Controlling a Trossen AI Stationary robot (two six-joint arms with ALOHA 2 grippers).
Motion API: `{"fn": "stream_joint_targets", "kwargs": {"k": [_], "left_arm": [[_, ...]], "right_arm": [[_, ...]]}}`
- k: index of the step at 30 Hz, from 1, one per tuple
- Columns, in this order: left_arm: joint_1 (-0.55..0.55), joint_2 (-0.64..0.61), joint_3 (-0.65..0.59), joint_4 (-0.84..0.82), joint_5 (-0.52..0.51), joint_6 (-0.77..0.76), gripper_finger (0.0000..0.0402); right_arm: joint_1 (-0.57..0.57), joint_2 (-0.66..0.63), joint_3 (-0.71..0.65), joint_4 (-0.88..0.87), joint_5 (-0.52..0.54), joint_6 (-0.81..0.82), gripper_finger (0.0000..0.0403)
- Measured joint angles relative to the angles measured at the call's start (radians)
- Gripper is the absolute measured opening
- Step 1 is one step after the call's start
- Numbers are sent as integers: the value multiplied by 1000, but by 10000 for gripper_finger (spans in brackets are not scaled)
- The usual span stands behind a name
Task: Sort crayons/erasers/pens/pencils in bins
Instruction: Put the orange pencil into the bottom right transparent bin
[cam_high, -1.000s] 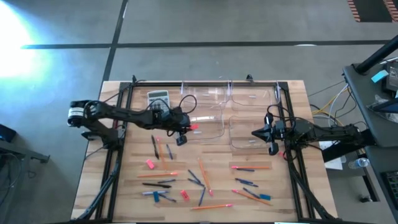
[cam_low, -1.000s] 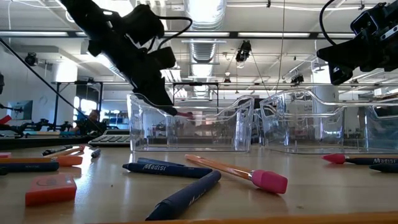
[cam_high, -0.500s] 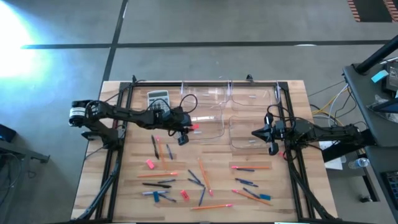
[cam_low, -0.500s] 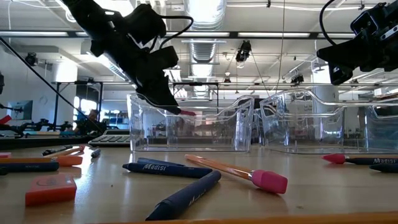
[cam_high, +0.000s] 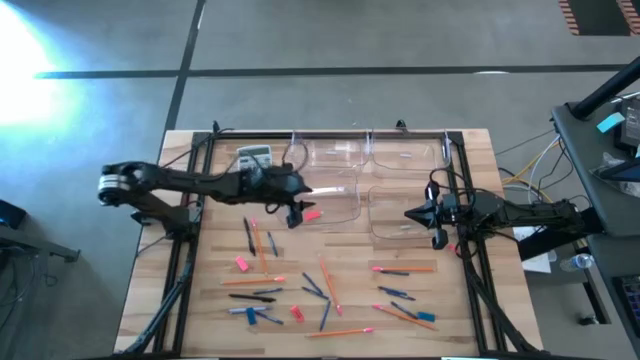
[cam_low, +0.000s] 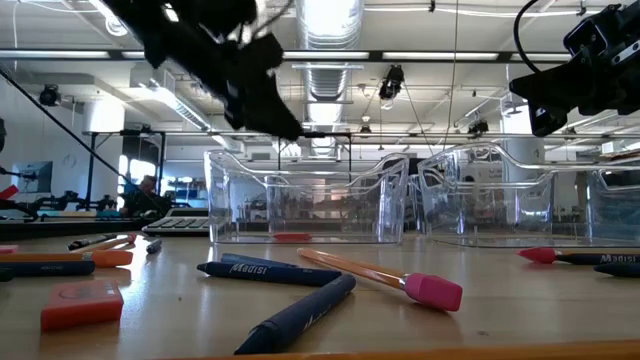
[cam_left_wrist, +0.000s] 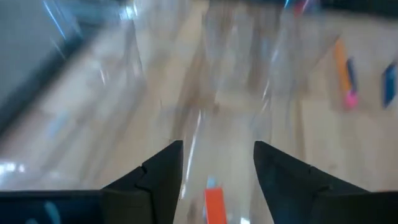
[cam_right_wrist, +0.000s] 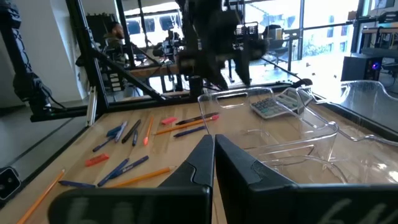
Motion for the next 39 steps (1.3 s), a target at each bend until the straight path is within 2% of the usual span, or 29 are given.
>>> {"fn": "stream_joint_targets", "kwargs": {"k": [7, 11, 15, 18, 21, 28, 36, 39], "left_arm": [[-86, -269, -90, 125, -8, -23, 182], [-207, -388, -232, 331, -89, -23, 182], [-324, -442, -364, 539, -160, -23, 182], [-380, -451, -418, 631, -173, -22, 182], [-406, -444, -430, 635, -184, -22, 182], [-409, -368, -428, 644, -184, -23, 182], [-406, -309, -410, 795, -184, -14, 182], [-407, -298, -406, 838, -145, -16, 182]], "right_arm": [[0, 0, 0, 0, 0, 0, 9], [0, 0, 0, 0, 0, 0, 9], [0, 0, 0, 0, 0, 0, 9], [0, 0, 0, 0, 0, 0, 9], [0, 0, 0, 0, 0, 0, 9], [0, 0, 0, 0, 0, 0, 9], [0, 0, 0, 0, 0, 0, 9], [0, 0, 0, 5, 1, -10, 9]]}}
